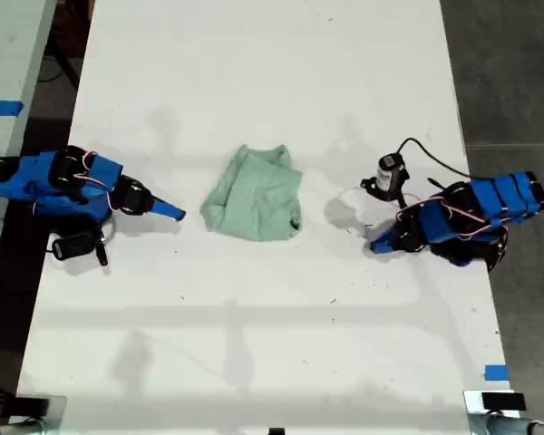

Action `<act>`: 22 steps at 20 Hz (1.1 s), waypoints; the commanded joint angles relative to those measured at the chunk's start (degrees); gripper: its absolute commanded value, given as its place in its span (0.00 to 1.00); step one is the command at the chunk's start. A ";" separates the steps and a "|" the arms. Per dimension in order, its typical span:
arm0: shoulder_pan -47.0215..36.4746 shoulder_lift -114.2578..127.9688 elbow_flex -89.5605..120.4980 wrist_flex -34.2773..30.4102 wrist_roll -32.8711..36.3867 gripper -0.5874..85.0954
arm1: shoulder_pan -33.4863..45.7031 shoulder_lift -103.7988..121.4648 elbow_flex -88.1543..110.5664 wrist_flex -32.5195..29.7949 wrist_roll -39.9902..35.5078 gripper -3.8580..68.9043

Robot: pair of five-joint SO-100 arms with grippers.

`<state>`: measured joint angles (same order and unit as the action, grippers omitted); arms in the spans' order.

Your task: Fold t shirt

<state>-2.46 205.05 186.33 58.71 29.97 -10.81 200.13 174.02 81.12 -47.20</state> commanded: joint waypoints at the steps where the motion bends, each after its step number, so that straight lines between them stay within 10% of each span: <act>1: -0.70 0.44 2.29 -0.79 0.44 0.08 | 0.44 0.35 2.64 -1.58 -0.79 0.07; 22: -0.70 0.44 2.29 -0.79 0.44 0.08 | 0.44 0.35 2.64 -1.58 -0.79 0.07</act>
<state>-2.64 205.05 186.33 58.71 29.97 -10.81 200.13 174.02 81.12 -47.20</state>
